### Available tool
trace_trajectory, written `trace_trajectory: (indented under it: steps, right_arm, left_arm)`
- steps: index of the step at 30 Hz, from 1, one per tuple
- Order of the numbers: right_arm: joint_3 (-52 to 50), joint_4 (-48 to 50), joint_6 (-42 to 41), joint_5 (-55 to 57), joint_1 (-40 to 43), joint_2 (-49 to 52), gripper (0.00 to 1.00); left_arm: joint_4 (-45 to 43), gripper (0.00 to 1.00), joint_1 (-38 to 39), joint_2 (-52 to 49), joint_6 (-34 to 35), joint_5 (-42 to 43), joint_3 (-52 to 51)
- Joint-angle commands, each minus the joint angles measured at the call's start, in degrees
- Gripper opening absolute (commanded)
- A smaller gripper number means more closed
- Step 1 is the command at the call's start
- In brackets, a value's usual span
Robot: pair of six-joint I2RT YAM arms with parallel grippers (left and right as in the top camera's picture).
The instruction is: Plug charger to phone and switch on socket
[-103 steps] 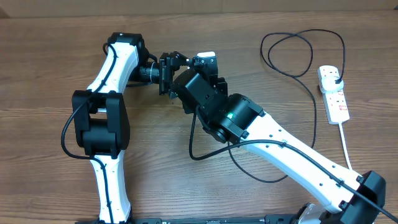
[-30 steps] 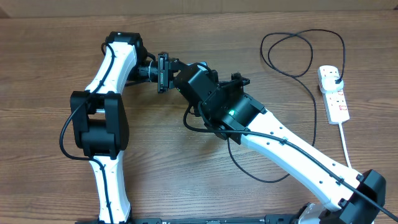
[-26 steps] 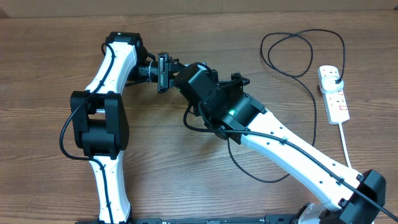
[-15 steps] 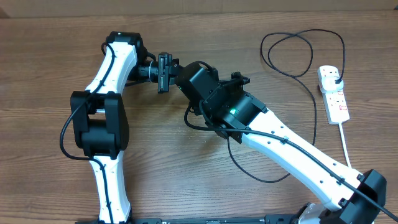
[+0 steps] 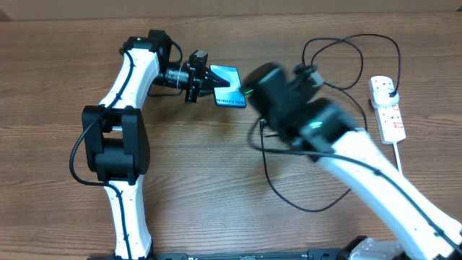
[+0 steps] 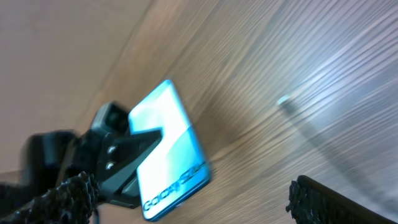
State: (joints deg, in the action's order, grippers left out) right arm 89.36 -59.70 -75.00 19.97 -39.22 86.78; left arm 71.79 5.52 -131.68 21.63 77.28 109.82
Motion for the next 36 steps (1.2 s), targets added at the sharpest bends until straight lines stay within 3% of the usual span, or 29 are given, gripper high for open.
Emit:
trace_trajectory:
  steps: [1, 3, 6, 15, 23, 27, 33, 36]
  right_arm:
    - [0.9, -4.0, 27.2, -11.7, 7.7, -1.4, 1.0]
    - [0.7, -8.0, 32.1, -14.1, 11.1, -0.3, 1.0]
    - [0.7, -10.6, 32.3, -13.4, 13.1, 1.8, 1.0]
    - [0.6, -9.3, 42.9, -14.5, 11.5, 16.2, 1.0]
    - [0.6, -2.6, 44.4, -14.6, 11.3, 25.7, 0.63]
    - [0.6, 0.7, 52.9, -15.3, 10.0, 29.9, 0.63]
    - [0.6, 1.8, 53.0, -15.0, 10.7, 34.6, 0.59]
    - [0.6, 2.0, 53.0, -15.2, 11.1, 34.9, 0.53]
  left_arm:
    - [-1.5, 0.04, -0.5, 2.5, -15.9, -3.2, 1.0]
    - [-0.9, 0.04, -0.7, 2.5, -19.8, -4.0, 1.0]
    - [-1.4, 0.04, -1.5, 3.6, -20.6, -7.1, 1.2]
    - [0.5, 0.04, -6.4, 11.5, -19.7, -27.5, 3.3]
    - [3.3, 0.04, -7.5, 12.0, -19.7, -37.0, 3.3]
    - [3.2, 0.04, -7.4, 12.0, -19.3, -36.8, 3.3]
    - [3.4, 0.04, -7.4, 12.0, -19.3, -36.8, 3.3]
    - [3.4, 0.04, -7.4, 12.0, -19.3, -36.8, 3.3]
